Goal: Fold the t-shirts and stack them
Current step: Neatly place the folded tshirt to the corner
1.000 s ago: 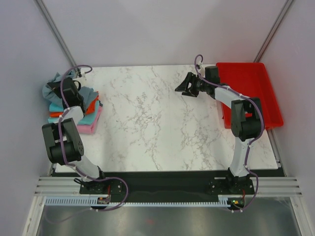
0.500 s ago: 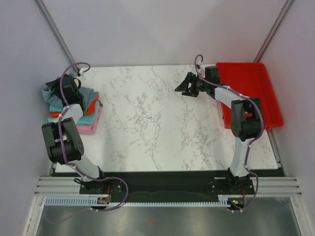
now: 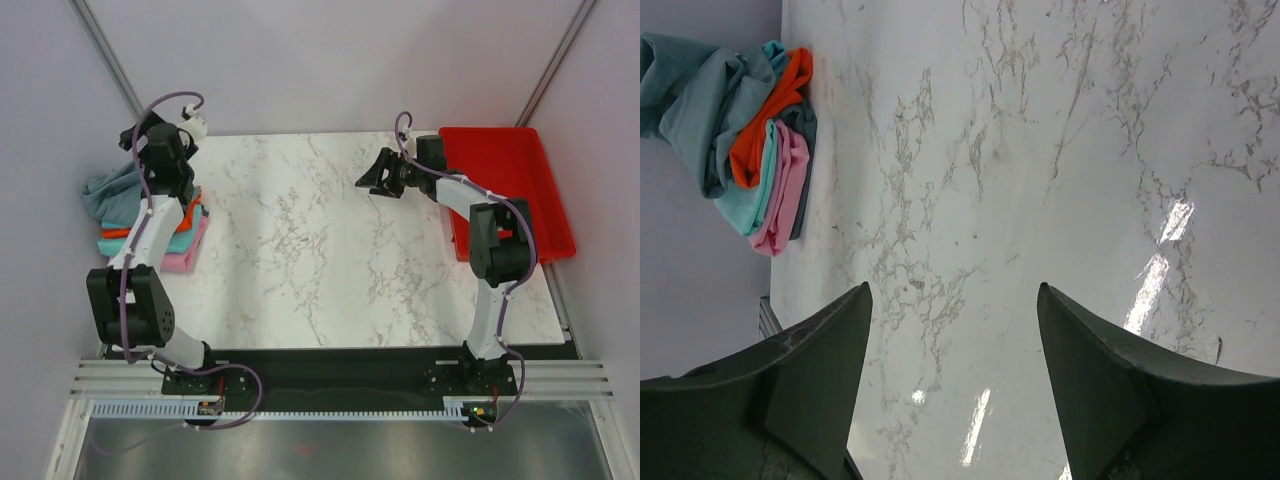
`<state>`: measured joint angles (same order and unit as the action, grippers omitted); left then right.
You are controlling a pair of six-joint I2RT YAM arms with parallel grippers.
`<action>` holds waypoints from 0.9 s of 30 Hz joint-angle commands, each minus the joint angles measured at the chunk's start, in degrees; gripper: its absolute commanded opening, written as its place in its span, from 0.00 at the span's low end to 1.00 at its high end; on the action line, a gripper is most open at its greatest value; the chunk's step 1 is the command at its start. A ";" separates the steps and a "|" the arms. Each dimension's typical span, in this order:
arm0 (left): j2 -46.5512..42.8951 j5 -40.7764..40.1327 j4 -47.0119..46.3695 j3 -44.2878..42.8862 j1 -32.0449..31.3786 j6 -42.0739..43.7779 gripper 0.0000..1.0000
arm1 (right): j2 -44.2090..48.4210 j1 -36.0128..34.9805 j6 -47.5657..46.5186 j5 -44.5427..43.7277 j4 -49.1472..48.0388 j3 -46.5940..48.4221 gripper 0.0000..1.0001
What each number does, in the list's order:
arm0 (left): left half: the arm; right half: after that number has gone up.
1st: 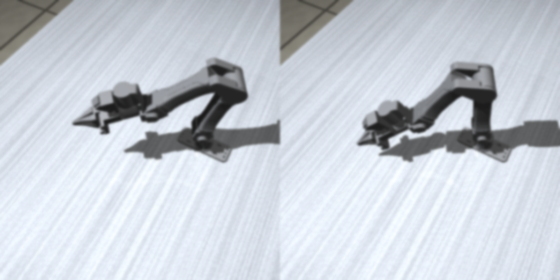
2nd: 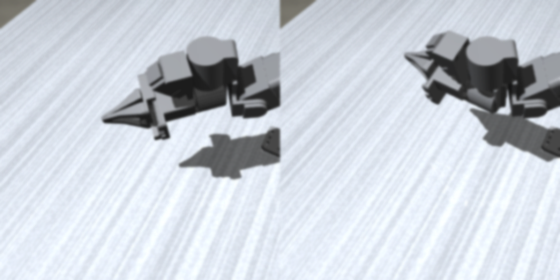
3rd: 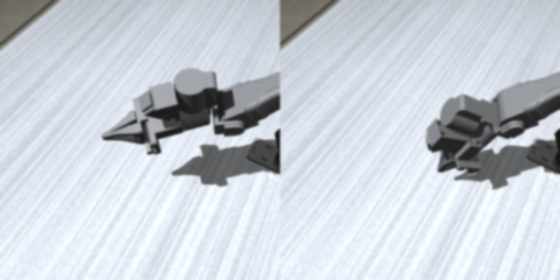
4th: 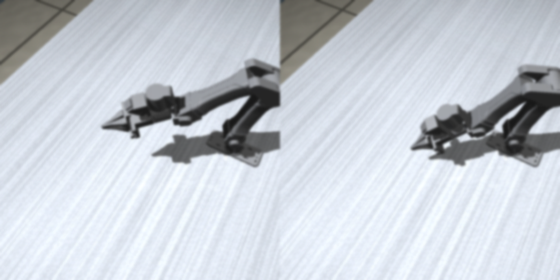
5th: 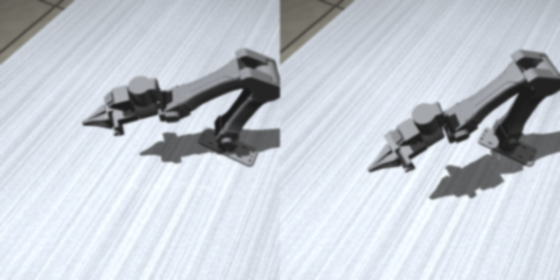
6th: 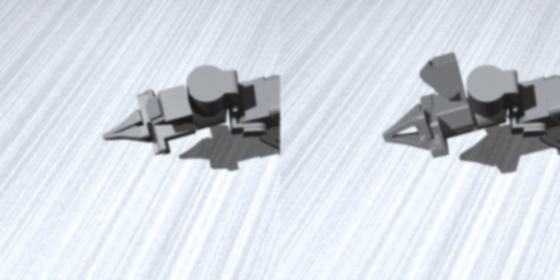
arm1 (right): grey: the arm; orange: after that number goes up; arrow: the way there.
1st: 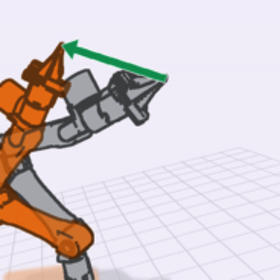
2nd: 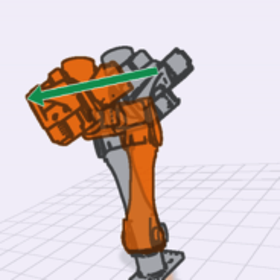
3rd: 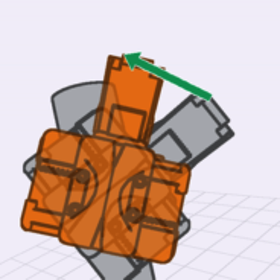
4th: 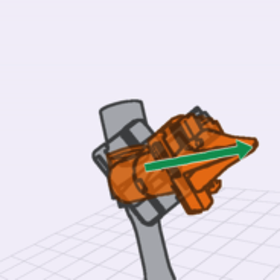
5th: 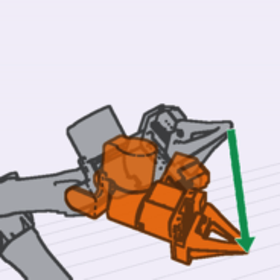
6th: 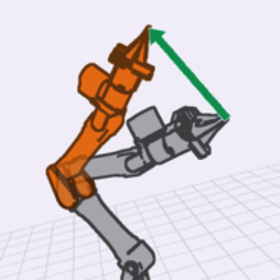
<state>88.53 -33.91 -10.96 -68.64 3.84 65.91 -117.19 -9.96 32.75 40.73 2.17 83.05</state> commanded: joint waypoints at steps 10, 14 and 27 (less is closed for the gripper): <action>-7.14 46.04 41.72 -11.79 -1.20 -60.11 0.99 | 8.28 0.02 -15.78 -11.44 9.07 4.23 0.84; -7.76 46.04 41.72 -9.58 -1.37 -60.11 0.99 | 14.08 -0.24 -24.20 -24.97 9.70 2.04 0.94; -21.89 47.64 33.40 0.33 -2.43 -69.33 0.99 | 35.25 -0.50 -31.51 -28.59 5.47 -14.36 0.98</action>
<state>74.65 12.53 27.68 -73.12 1.80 3.40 -88.73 -10.11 5.23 13.67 7.94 74.94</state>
